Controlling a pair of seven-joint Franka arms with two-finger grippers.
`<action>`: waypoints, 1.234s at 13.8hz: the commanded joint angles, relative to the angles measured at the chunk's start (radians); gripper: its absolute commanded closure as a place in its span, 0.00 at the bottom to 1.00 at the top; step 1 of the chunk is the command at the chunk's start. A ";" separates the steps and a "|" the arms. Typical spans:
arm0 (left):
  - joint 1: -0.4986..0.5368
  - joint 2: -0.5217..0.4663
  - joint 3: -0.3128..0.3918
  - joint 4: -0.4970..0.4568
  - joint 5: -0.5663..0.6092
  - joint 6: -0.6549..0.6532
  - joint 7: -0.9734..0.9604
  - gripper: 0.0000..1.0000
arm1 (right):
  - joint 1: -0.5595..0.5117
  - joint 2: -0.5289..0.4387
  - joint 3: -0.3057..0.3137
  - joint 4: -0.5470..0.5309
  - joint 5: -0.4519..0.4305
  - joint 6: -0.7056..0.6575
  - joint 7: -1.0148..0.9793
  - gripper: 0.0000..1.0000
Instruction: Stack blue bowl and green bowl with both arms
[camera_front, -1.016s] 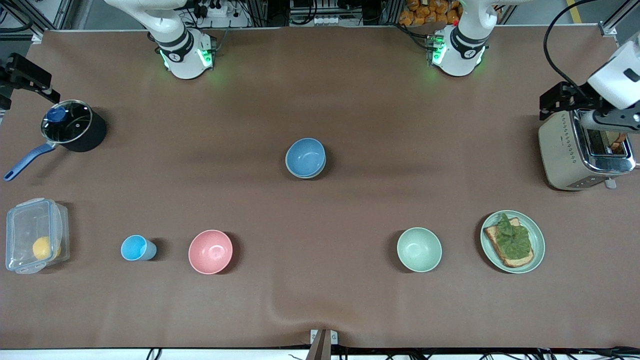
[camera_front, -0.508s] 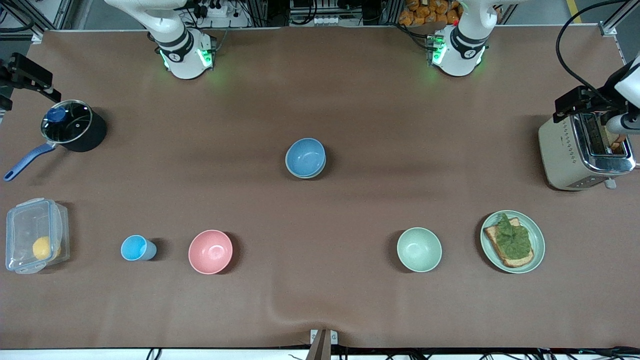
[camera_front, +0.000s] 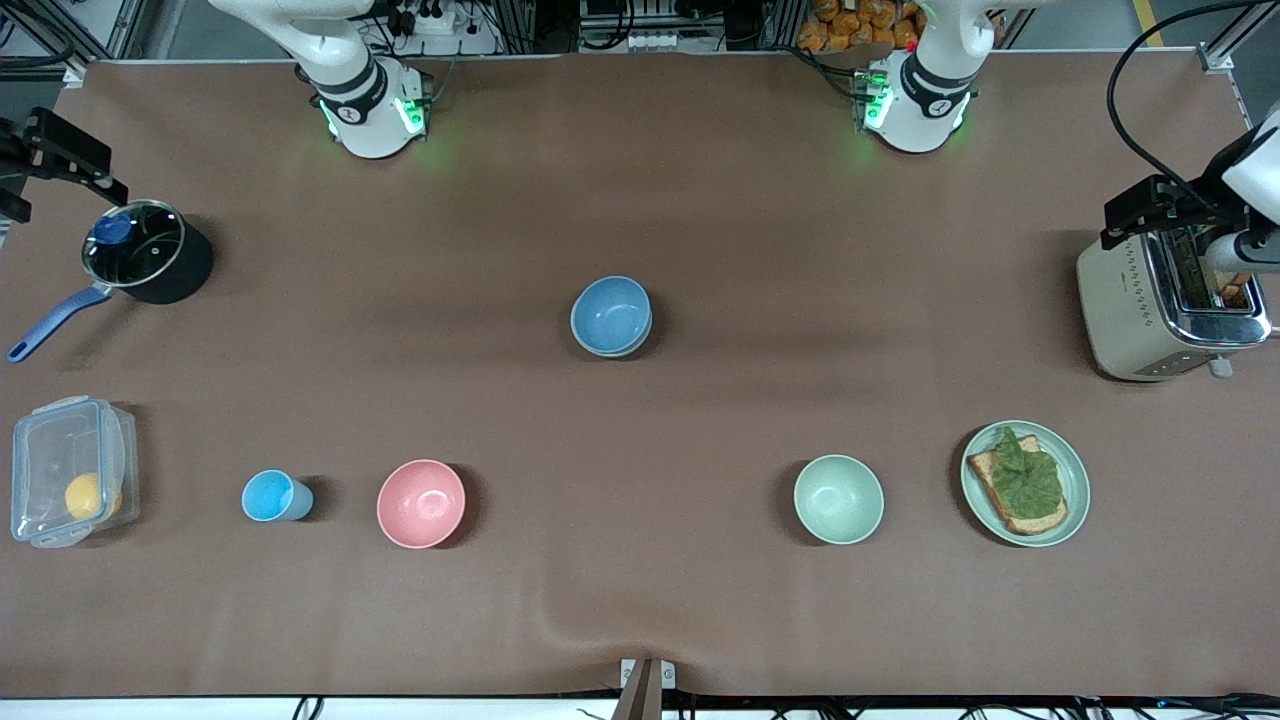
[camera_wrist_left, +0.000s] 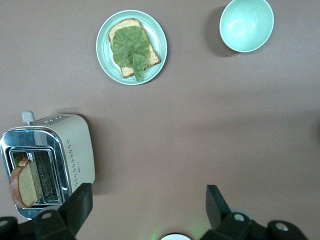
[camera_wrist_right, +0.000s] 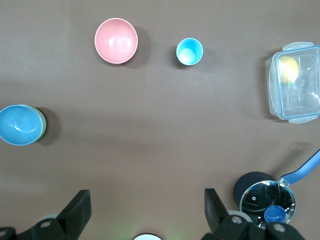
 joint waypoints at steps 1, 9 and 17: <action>-0.004 0.000 -0.002 0.015 -0.020 -0.012 -0.003 0.00 | 0.002 -0.026 0.004 -0.026 -0.018 0.006 -0.009 0.00; -0.003 -0.004 -0.017 0.012 -0.020 -0.014 -0.014 0.00 | -0.004 -0.024 0.001 -0.029 -0.013 -0.006 -0.009 0.00; -0.003 -0.003 -0.017 0.012 -0.019 -0.009 -0.017 0.00 | -0.004 -0.023 0.001 -0.029 -0.012 -0.014 -0.008 0.00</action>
